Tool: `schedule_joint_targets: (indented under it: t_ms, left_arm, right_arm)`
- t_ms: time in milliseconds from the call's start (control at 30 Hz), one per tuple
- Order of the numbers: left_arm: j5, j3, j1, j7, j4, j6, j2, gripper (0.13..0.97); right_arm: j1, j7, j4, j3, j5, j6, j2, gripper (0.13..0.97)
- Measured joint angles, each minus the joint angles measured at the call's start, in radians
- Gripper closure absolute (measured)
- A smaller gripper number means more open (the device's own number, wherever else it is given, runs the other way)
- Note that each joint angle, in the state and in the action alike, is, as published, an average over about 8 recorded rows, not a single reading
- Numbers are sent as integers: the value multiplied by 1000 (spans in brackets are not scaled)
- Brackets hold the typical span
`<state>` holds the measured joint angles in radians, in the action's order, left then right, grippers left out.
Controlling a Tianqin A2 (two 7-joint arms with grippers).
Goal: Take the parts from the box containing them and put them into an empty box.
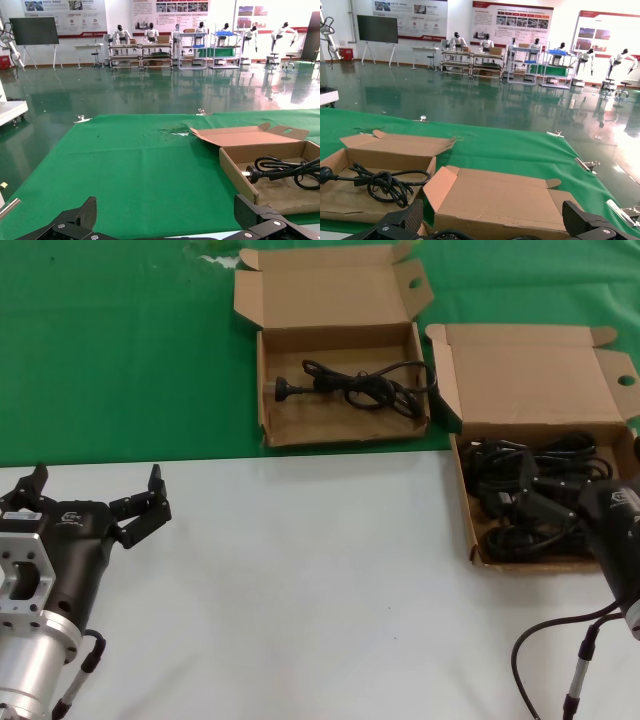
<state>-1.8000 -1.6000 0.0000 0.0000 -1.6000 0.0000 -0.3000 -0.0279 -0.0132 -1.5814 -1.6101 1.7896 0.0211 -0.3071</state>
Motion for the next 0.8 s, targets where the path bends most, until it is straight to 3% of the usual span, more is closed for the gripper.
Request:
schedule_joint_targets:
  t_ms: [800]
  left_arm:
    - [0, 0, 0, 0, 0, 0, 0, 132]
  right_arm:
    - [0, 0, 0, 0, 0, 0, 0, 129]
